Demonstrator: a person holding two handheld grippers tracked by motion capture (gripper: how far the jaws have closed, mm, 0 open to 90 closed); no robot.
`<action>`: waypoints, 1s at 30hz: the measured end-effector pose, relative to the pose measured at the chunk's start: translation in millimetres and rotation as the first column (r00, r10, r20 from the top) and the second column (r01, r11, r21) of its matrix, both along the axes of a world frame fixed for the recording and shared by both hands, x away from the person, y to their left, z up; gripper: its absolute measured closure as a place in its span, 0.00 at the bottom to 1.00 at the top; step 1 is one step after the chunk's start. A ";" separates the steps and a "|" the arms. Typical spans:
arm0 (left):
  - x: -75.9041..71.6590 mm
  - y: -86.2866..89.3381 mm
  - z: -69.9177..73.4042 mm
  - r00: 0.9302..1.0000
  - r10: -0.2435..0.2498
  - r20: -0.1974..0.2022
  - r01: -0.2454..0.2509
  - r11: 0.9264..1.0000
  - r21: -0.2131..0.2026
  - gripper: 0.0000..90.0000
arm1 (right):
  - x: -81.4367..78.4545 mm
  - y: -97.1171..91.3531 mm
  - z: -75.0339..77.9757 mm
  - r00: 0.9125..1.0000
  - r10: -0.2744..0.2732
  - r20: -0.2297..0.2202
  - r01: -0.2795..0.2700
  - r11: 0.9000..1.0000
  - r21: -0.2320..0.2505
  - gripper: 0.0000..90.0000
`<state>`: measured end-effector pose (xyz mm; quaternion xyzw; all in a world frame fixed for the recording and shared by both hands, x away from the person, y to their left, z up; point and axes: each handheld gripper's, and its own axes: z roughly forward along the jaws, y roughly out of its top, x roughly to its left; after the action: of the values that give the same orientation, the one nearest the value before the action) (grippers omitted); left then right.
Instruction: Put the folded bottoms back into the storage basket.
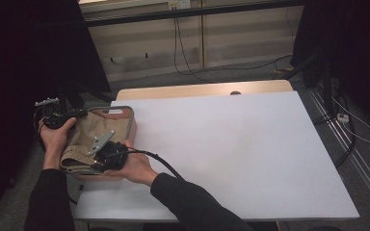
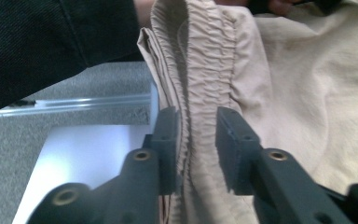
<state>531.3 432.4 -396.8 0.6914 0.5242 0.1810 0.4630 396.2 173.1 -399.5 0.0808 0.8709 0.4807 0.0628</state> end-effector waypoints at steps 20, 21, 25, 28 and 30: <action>-54.7 22.3 4.7 0.999 -0.023 0.050 0.025 0.998 -0.054 0.90 | -15.8 -61.0 -0.9 0.998 -0.029 -0.058 0.037 0.989 0.142 0.42; -55.5 22.6 3.9 0.998 -0.023 0.052 0.025 0.999 -0.033 0.96 | -16.1 -62.9 -1.9 0.998 -0.035 -0.058 0.043 0.989 0.139 0.40; -49.1 19.3 -1.7 1.000 -0.025 0.019 0.025 0.999 -0.025 0.99 | -15.0 -72.6 -3.7 0.996 -0.061 -0.065 0.070 0.988 0.140 0.32; -42.5 16.3 -3.3 1.000 -0.012 0.001 0.012 1.000 -0.020 1.00 | -13.6 -76.8 -4.2 0.994 -0.081 -0.068 0.090 0.987 0.134 0.30; -39.8 14.3 -2.3 1.000 -0.020 -0.009 0.020 1.000 -0.008 1.00 | -13.1 -78.9 -4.8 0.994 -0.087 -0.067 0.095 0.987 0.127 0.30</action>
<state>491.6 446.7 -399.1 0.6957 0.5199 0.1713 0.4651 383.1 94.2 -404.4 0.1391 0.8345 0.5305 0.0523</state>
